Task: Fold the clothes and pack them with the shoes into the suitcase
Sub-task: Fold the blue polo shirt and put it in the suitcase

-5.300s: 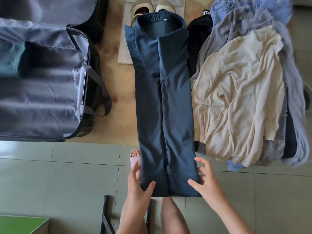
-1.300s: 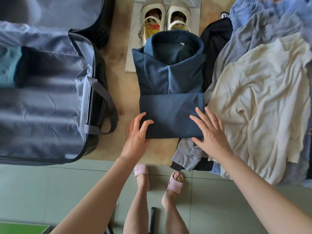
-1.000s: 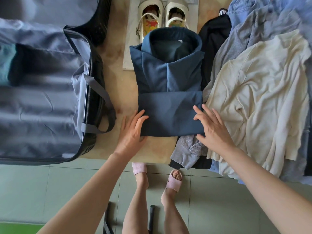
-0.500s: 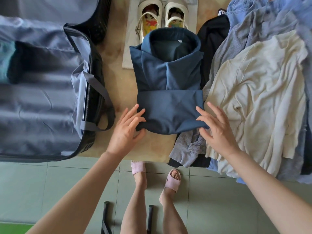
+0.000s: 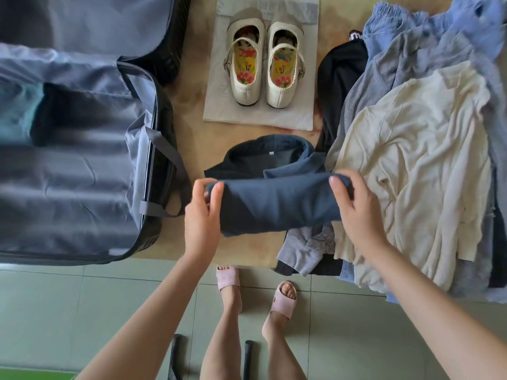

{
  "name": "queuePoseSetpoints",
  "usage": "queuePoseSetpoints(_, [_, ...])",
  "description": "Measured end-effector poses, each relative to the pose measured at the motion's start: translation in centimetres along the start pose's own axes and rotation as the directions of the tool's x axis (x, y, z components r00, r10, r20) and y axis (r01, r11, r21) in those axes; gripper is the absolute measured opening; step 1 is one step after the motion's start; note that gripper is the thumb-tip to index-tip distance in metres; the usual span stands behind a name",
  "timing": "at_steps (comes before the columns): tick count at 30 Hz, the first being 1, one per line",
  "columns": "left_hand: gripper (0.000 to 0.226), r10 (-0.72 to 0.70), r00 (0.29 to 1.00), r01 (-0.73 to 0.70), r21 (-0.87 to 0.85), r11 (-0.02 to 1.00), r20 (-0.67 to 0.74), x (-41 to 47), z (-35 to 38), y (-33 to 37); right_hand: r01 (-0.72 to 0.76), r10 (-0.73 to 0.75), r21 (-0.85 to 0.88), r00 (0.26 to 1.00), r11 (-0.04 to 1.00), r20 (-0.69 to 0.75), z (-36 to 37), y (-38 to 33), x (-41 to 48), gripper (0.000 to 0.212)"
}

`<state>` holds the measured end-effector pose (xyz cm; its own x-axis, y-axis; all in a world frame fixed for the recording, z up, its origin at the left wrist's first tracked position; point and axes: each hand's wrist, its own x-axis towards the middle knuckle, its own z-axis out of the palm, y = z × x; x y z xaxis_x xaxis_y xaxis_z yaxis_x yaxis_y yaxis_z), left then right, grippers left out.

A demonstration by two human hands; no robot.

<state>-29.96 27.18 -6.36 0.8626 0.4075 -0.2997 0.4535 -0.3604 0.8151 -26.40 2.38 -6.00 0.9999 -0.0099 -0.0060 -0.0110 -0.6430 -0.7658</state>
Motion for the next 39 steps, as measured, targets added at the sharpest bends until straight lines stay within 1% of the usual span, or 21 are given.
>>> queuePoseSetpoints(3, [0.03, -0.116, 0.99, 0.113, -0.038, 0.993, -0.074, 3.2, 1.4, 1.2, -0.151, 0.151, 0.006, 0.989, 0.989, -0.003, 2.1, -0.5, 4.5, 0.03])
queuePoseSetpoints(5, [0.038, -0.192, 0.979, 0.189, -0.052, 0.981, -0.073, 5.1, 2.2, 1.6, -0.252, 0.253, 0.026, 0.967, 0.967, -0.017, 3.5, -0.4, 7.2, 0.029])
queuePoseSetpoints(7, [0.049, -0.293, 0.956, 0.291, -0.087, 0.953, -0.013, 6.5, 2.8, 1.2, -0.359, 0.36, 0.102, 0.933, 0.928, 0.011, 4.5, 0.0, 9.0, 0.028])
queuePoseSetpoints(8, [0.056, -0.33, 0.943, 0.332, -0.092, 0.939, 0.038, 6.7, 3.0, 0.8, -0.404, 0.401, 0.131, 0.915, 0.905, 0.055, 4.8, 0.5, 9.4, 0.026])
queuePoseSetpoints(10, [0.07, -0.351, 0.926, 0.365, -0.095, 0.926, 0.137, 6.2, 3.0, -0.1, -0.441, 0.417, 0.163, 0.894, 0.882, 0.162, 4.9, 1.4, 9.0, 0.023])
queuePoseSetpoints(12, [0.073, -0.315, 0.936, 0.33, -0.079, 0.941, 0.156, 5.4, 2.9, -0.9, -0.406, 0.37, 0.167, 0.905, 0.898, 0.211, 4.6, 2.5, 7.5, 0.043])
queuePoseSetpoints(14, [0.073, -0.279, 0.954, 0.286, -0.055, 0.957, 0.109, 5.0, 2.7, -1.3, -0.347, 0.322, 0.123, 0.929, 0.93, 0.184, 4.3, 3.3, 6.4, 0.053])
queuePoseSetpoints(19, [0.065, -0.179, 0.984, 0.18, -0.025, 0.983, 0.024, 5.9, 3.7, -1.2, -0.282, 0.283, 0.079, 0.959, 0.956, -0.002, 6.1, 3.5, 7.1, 0.045])
queuePoseSetpoints(22, [0.063, -0.237, 0.971, 0.238, -0.035, 0.971, 0.017, 6.1, 3.9, -1.5, -0.251, 0.25, -0.031, 0.967, 0.967, -0.047, 7.5, 3.7, 7.1, 0.042])
queuePoseSetpoints(24, [0.07, -0.276, 0.961, 0.277, -0.079, 0.958, 0.016, 5.0, 3.4, -1.5, -0.244, 0.243, -0.006, 0.967, 0.97, -0.082, 7.2, 3.6, 6.4, 0.044])
queuePoseSetpoints(25, [0.076, -0.248, 0.969, 0.248, -0.096, 0.964, 0.017, 4.2, 3.1, -1.6, -0.228, 0.229, 0.023, 0.969, 0.973, -0.088, 6.7, 3.4, 5.8, 0.044])
queuePoseSetpoints(26, [0.081, -0.177, 0.984, 0.179, -0.079, 0.981, 0.025, 3.2, 2.8, -1.6, -0.211, 0.214, 0.055, 0.974, 0.976, -0.074, 6.2, 3.4, 5.2, 0.046])
queuePoseSetpoints(27, [0.084, -0.082, 0.995, 0.083, -0.013, 0.997, 0.053, 2.3, 2.6, -1.7, -0.193, 0.197, 0.088, 0.98, 0.977, -0.037, 5.7, 3.3, 4.6, 0.048])
queuePoseSetpoints(29, [0.078, 0.067, 0.987, -0.092, 0.174, 0.98, 0.143, 1.1, 2.7, -2.3, -0.146, 0.14, 0.11, 0.988, 0.983, 0.062, 4.9, 3.3, 3.5, 0.055])
queuePoseSetpoints(31, [0.063, 0.065, 0.981, -0.115, 0.275, 0.955, 0.185, 1.1, 3.2, -3.0, -0.092, 0.086, 0.037, 0.985, 0.995, 0.153, 4.9, 3.7, 2.9, 0.058])
queuePoseSetpoints(32, [0.058, 0.029, 0.979, -0.086, 0.284, 0.955, 0.201, 1.3, 3.5, -3.3, -0.093, 0.094, -0.013, 0.98, 0.996, 0.177, 5.1, 3.9, 2.9, 0.057])
queuePoseSetpoints(34, [0.054, -0.046, 0.973, -0.011, 0.244, 0.97, 0.225, 1.7, 3.8, -3.6, -0.176, 0.19, -0.089, 0.965, 0.98, 0.18, 5.6, 3.6, 3.3, 0.058])
queuePoseSetpoints(36, [0.049, -0.153, 0.961, 0.139, 0.075, 0.987, 0.229, 2.4, 3.6, -3.1, -0.276, 0.282, -0.06, 0.941, 0.959, 0.188, 5.8, 3.2, 4.3, 0.058])
queuePoseSetpoints(37, [0.046, -0.21, 0.948, 0.224, -0.036, 0.974, 0.241, 2.7, 3.3, -2.6, -0.313, 0.311, -0.023, 0.928, 0.95, 0.208, 5.6, 3.0, 4.8, 0.056])
queuePoseSetpoints(38, [0.042, -0.244, 0.935, 0.279, -0.111, 0.954, 0.257, 3.0, 3.0, -2.3, -0.337, 0.328, 0.0, 0.916, 0.941, 0.233, 5.2, 2.9, 5.2, 0.054])
queuePoseSetpoints(39, [0.04, -0.25, 0.931, 0.294, -0.141, 0.945, 0.266, 3.2, 2.7, -2.2, -0.358, 0.344, 0.005, 0.903, 0.934, 0.258, 4.8, 2.9, 5.6, 0.052])
